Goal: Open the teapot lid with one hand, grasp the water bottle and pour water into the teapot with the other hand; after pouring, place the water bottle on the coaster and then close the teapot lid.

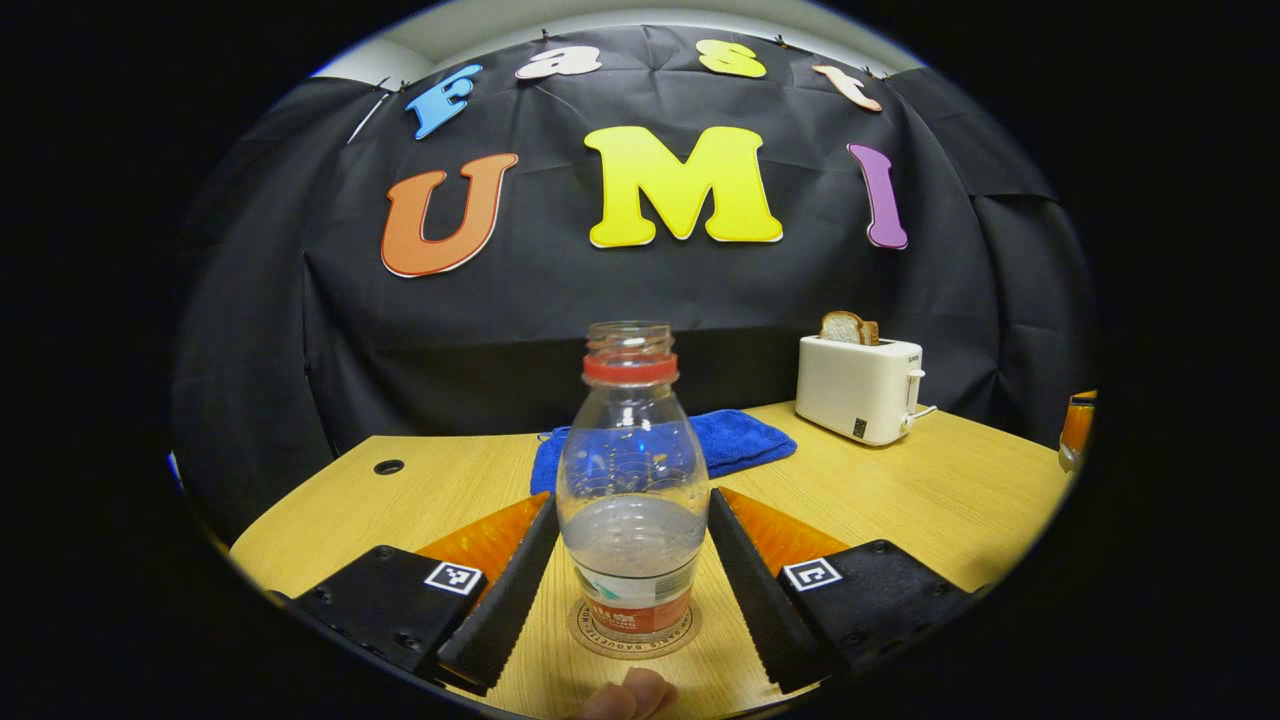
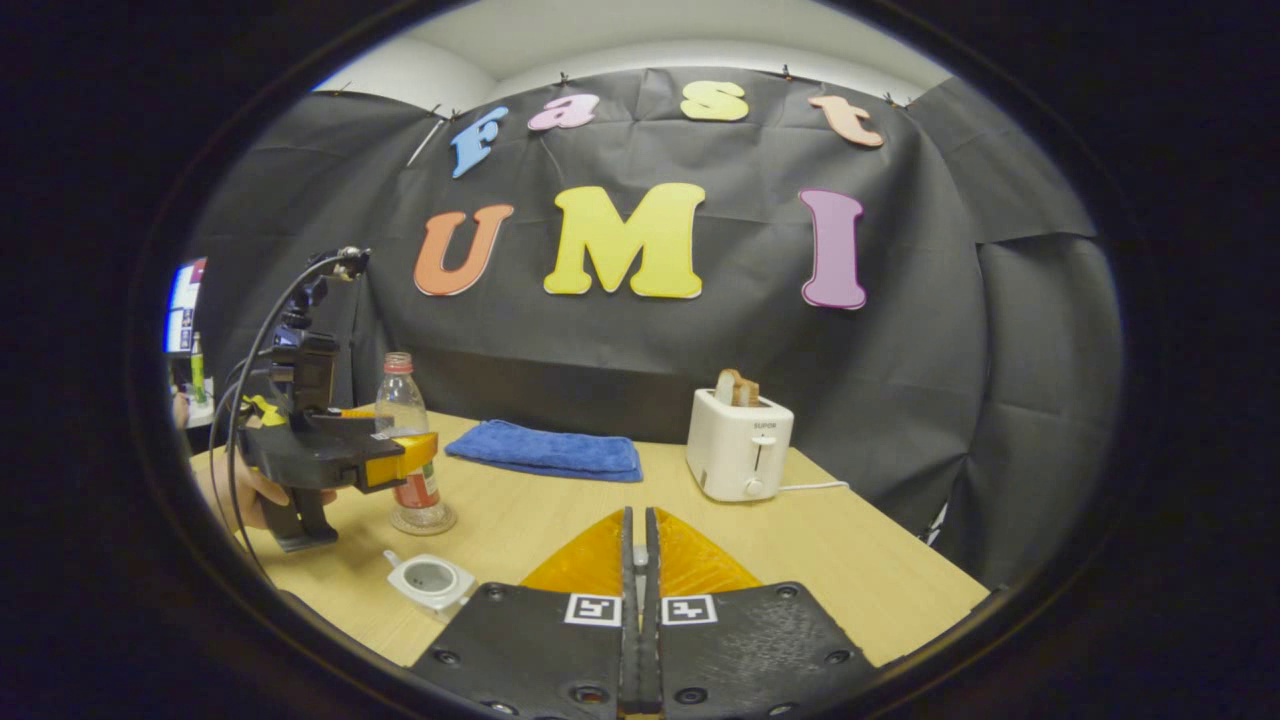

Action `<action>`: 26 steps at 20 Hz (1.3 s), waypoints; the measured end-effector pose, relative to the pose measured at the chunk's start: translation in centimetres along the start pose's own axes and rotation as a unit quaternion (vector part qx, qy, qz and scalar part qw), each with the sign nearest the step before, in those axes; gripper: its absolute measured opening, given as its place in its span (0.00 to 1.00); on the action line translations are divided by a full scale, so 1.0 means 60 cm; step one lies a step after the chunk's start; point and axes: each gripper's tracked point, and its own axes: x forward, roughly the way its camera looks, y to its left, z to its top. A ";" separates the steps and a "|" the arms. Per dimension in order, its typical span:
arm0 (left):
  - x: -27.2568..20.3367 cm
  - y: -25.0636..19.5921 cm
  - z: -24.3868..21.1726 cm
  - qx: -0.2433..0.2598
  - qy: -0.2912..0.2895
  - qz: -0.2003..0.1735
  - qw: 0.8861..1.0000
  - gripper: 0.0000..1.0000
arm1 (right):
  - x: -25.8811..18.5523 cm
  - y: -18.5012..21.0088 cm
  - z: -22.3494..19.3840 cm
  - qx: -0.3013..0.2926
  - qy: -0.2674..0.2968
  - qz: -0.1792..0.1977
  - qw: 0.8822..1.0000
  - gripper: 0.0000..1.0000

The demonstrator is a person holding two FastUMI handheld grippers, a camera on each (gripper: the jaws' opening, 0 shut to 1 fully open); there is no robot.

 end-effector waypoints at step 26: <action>-0.304 0.051 -0.012 -0.023 -0.063 0.005 0.998 0.97 | 0.044 0.254 -0.109 0.001 0.027 0.193 0.981 0.00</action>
